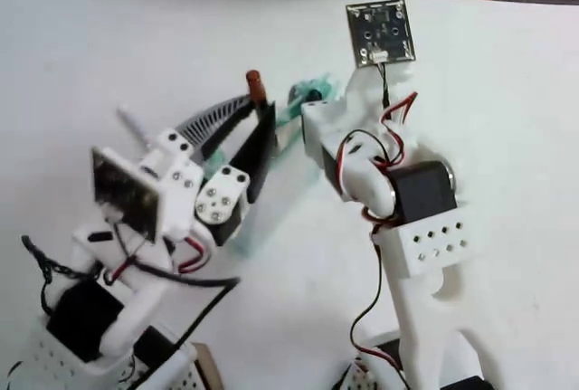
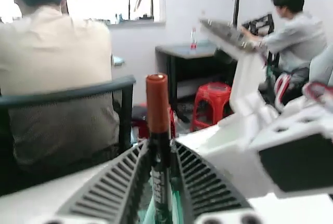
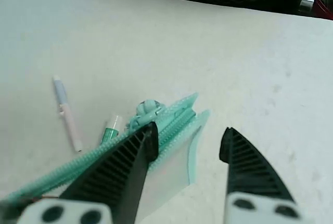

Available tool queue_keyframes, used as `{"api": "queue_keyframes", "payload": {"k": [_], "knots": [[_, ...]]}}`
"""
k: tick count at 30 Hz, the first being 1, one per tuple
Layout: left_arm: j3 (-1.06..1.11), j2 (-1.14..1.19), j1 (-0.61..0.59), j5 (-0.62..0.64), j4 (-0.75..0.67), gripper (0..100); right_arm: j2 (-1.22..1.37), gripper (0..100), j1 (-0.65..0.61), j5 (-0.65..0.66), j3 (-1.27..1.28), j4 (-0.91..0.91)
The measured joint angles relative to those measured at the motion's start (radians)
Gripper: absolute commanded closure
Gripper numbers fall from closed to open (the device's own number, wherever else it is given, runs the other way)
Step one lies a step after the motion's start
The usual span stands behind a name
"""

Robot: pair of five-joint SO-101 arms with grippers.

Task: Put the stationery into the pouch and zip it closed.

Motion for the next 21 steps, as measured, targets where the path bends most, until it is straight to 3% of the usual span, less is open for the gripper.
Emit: {"api": "queue_keyframes", "payload": {"k": [2, 5, 10, 14, 21], "knots": [[0.0, -0.002, -0.005, 0.068, 0.048, 66, 0.0, 80.0, 0.0, 0.0, 0.0, 0.0], [-0.043, -0.005, -0.011, 0.144, 0.15, 68, 0.0, 80.0, 0.0, 0.0, 0.0, 0.0], [-0.186, -0.008, -0.069, 0.052, 0.285, 72, 0.0, 80.0, 0.0, 0.0, 0.0, 0.0], [-0.256, -0.02, -0.227, -0.011, 0.322, 72, 0.0, 80.0, 0.0, 0.0, 0.0, 0.0], [-0.262, 0.114, -0.618, -0.115, 0.33, 72, 0.0, 80.0, 0.0, 0.0, 0.0, 0.0]]}}
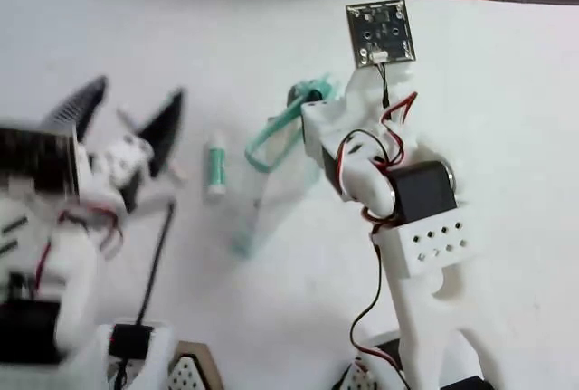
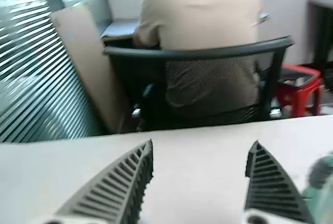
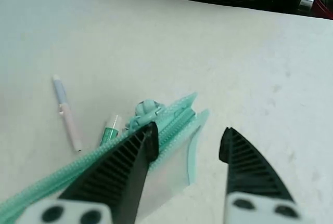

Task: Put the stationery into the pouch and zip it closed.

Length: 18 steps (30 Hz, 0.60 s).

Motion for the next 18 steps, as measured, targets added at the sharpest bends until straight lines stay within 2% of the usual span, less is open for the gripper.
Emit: {"api": "queue_keyframes", "payload": {"k": [3, 7, 15, 18], "knots": [[0.008, 0.196, -0.114, -0.005, -0.034, 72, 0.0, 80.0, 0.0, 0.0, 0.0, 0.0], [-0.026, 0.519, -0.189, 0.012, -0.072, 72, 0.0, 80.0, 0.0, 0.0, 0.0, 0.0], [-0.325, 1.123, -0.272, 0.353, 0.002, 72, 0.0, 80.0, 0.0, 0.0, 0.0, 0.0], [-0.439, 1.306, -0.276, 0.43, 0.005, 72, 0.0, 80.0, 0.0, 0.0, 0.0, 0.0]]}}
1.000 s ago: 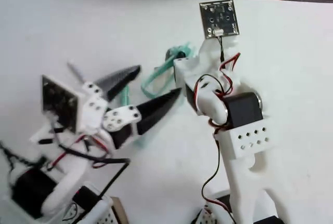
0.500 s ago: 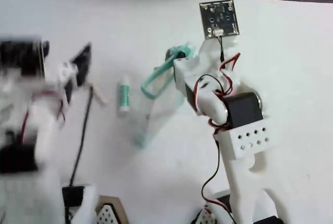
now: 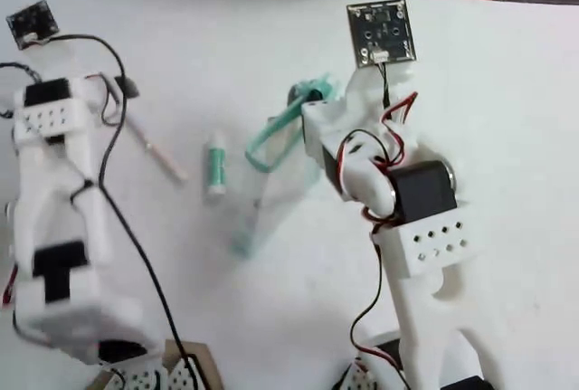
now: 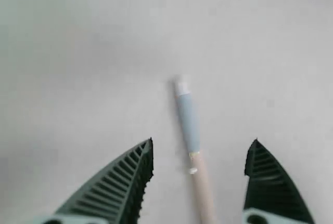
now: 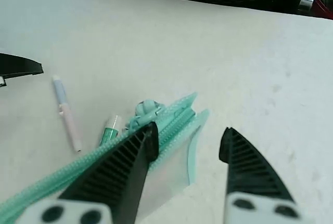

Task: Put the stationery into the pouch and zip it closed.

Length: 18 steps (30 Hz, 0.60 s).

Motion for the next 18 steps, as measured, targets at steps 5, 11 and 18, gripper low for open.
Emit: {"api": "queue_keyframes", "payload": {"k": [5, 11, 18], "knots": [[-0.166, 0.256, 0.002, 0.06, 0.0, 72, 0.0, 80.0, 0.0, 0.0, 0.0, 0.0], [-0.362, 0.523, 0.002, 0.109, 0.0, 86, 0.0, 80.0, 0.0, 0.0, 0.0, 0.0], [-0.595, 0.667, 0.014, 0.115, 0.11, 98, 0.0, 80.0, 0.0, 0.0, 0.0, 0.0]]}}
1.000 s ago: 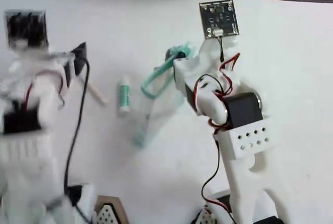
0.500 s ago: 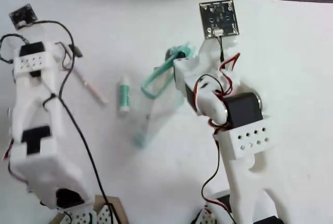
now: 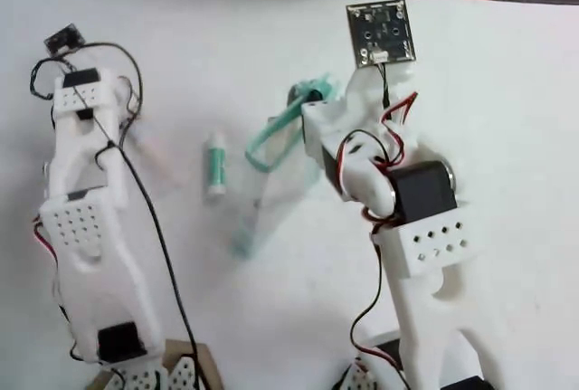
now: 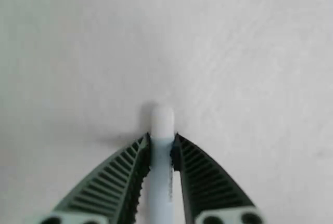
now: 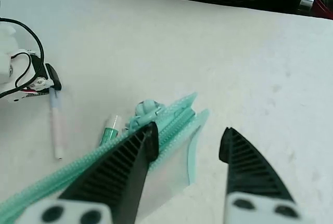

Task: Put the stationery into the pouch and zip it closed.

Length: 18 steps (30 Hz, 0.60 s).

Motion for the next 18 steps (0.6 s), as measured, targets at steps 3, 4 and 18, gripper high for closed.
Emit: {"api": "queue_keyframes", "payload": {"k": [3, 4, 18], "knots": [[-0.081, 0.038, 0.002, -0.003, 0.08, 98, 0.0, 80.0, 0.0, 0.0, 0.0, 0.0], [-0.101, 0.049, 0.002, -0.003, 0.1, 98, 0.0, 80.0, 0.0, 0.0, 0.0, 0.0], [-0.717, -0.031, 0.175, -0.06, 0.615, 98, 0.0, 80.0, 0.0, 0.0, 0.0, 0.0]]}}
